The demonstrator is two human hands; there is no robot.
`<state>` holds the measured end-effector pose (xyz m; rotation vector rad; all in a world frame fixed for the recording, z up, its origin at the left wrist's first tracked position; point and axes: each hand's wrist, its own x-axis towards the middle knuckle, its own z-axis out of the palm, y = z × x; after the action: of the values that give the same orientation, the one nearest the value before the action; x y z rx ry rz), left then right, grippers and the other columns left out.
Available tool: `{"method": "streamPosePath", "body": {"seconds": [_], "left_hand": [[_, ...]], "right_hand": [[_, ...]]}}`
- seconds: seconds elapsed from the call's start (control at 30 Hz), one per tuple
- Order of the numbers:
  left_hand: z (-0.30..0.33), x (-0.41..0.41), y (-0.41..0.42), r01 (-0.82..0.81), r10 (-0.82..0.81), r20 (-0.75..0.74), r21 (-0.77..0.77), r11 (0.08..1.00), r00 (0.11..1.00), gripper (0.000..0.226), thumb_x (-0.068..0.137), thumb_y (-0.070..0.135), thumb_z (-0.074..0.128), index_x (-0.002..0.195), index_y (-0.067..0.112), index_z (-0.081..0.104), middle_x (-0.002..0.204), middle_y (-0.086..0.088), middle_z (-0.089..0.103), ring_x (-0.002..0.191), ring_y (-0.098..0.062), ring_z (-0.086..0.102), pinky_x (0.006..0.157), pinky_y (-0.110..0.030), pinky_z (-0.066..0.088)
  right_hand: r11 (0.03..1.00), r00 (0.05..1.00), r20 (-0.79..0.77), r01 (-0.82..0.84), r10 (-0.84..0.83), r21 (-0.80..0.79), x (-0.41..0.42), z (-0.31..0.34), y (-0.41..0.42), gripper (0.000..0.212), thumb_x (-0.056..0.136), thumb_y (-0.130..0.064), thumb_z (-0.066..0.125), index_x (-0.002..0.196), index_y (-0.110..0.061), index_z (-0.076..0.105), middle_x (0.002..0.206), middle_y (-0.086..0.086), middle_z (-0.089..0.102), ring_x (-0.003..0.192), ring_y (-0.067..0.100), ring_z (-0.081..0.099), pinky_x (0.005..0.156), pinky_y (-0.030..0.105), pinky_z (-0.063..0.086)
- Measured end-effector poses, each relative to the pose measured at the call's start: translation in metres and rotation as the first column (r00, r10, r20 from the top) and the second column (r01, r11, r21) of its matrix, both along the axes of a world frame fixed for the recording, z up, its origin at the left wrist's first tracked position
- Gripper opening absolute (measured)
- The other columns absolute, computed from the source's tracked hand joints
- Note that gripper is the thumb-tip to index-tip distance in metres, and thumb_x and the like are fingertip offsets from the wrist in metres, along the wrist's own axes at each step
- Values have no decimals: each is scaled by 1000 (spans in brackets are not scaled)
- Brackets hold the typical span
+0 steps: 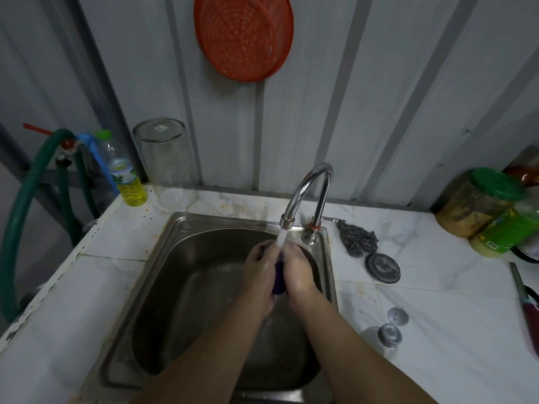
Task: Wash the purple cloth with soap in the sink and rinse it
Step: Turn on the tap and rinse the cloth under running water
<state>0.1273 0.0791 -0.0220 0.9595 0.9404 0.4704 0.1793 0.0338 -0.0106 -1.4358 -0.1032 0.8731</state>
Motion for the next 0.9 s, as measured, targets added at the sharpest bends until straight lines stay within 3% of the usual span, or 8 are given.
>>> {"method": "streamPosePath", "body": {"seconds": [0.13,0.27,0.4,0.53,0.67,0.73,0.8,0.9], "left_hand": [[7,5,8,-17,16,-121,-7,1000,993,27,92,42,66,106,21,71,95,-5,75,80,-19,75,61,-30,54],[16,7,11,-62,30,-144,-220,974,989,42,101,43,53,101,9,77,85,-12,76,75,-24,76,65,-36,54],[23,16,8,-20,27,-307,28,999,951,32,105,28,47,118,6,66,84,-5,64,74,-19,65,62,-34,53],[20,13,7,-68,87,-278,77,995,957,35,103,29,49,112,3,70,105,-18,73,97,-35,71,83,-46,58],[22,7,1,-180,158,-206,-89,980,966,42,103,45,45,90,17,73,87,-10,76,83,-25,72,67,-38,54],[25,6,2,-227,194,-173,-200,953,966,39,103,41,43,92,16,70,87,-11,73,82,-26,68,61,-34,46],[27,3,10,-250,222,-137,-232,940,965,28,101,28,45,92,13,67,90,-14,70,81,-27,65,62,-34,48],[29,-3,22,-225,219,-58,-118,967,974,19,97,14,51,102,9,69,103,-23,71,94,-37,69,79,-46,60]], "right_hand": [[996,853,515,-86,81,-14,-12,-10,-15,52,101,-40,50,150,-27,44,156,2,43,144,21,41,120,46,36],[994,708,700,-100,94,-32,-11,-19,-26,15,99,-30,61,112,-27,66,133,4,59,127,10,53,105,24,45],[999,815,579,37,-34,7,-10,-19,-18,10,98,-18,64,96,-28,65,99,5,69,88,7,68,75,17,52],[994,881,467,104,-79,-28,-10,-15,-9,20,99,-28,60,87,-16,70,72,0,71,68,2,69,57,10,48],[990,958,281,96,-63,-105,-2,-5,0,25,98,-25,56,85,-10,72,79,13,73,79,25,71,75,40,57],[992,987,152,66,-50,-105,4,-3,0,17,98,-26,58,92,-16,70,85,12,75,84,28,72,77,41,58],[986,974,225,5,33,-165,7,-3,-3,16,94,-42,64,96,-26,62,94,4,72,84,16,70,69,28,55],[966,898,400,-88,182,-243,3,-7,-11,46,81,-52,71,117,-24,62,111,2,70,101,19,69,91,39,58]]}}
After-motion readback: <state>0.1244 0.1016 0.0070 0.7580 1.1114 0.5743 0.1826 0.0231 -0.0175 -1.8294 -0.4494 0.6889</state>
